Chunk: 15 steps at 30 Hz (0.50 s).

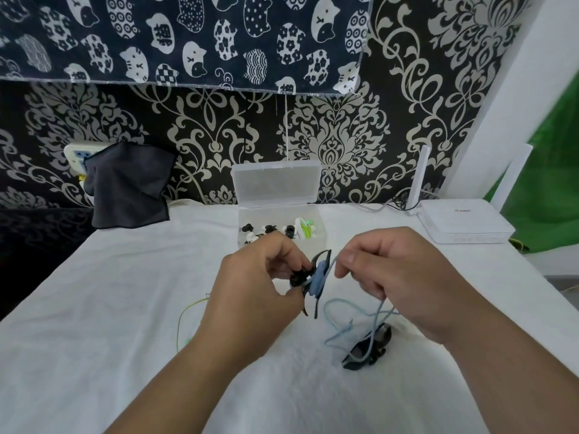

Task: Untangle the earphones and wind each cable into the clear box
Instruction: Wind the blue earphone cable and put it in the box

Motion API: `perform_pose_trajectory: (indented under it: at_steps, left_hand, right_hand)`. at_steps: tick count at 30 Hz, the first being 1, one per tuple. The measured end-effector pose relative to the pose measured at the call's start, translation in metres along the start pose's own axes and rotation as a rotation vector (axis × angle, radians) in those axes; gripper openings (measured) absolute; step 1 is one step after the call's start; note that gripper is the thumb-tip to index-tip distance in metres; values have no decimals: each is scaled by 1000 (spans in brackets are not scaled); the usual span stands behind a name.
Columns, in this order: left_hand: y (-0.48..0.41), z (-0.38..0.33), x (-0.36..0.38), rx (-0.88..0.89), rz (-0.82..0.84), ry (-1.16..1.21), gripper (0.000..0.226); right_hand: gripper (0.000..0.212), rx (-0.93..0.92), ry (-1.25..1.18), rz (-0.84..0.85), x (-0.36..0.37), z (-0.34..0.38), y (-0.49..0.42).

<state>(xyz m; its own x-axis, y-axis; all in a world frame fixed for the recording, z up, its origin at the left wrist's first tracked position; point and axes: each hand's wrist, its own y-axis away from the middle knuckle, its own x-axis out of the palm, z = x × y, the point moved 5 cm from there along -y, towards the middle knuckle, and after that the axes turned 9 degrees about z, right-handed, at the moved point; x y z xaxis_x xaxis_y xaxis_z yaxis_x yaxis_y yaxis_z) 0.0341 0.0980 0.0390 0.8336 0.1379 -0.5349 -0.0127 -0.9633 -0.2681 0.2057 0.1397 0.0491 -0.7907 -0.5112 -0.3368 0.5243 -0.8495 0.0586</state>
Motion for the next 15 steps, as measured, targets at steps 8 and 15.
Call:
perform_pose_trajectory:
  at_steps: [8,15]
  left_hand:
    - [-2,1,11,-46,142,428,38]
    - [-2,2,12,-94,63,715,38]
  right_hand:
    - [26,-41,202,-259,-16,-7,-3]
    - [40,121,141,-103,2,-29,-11]
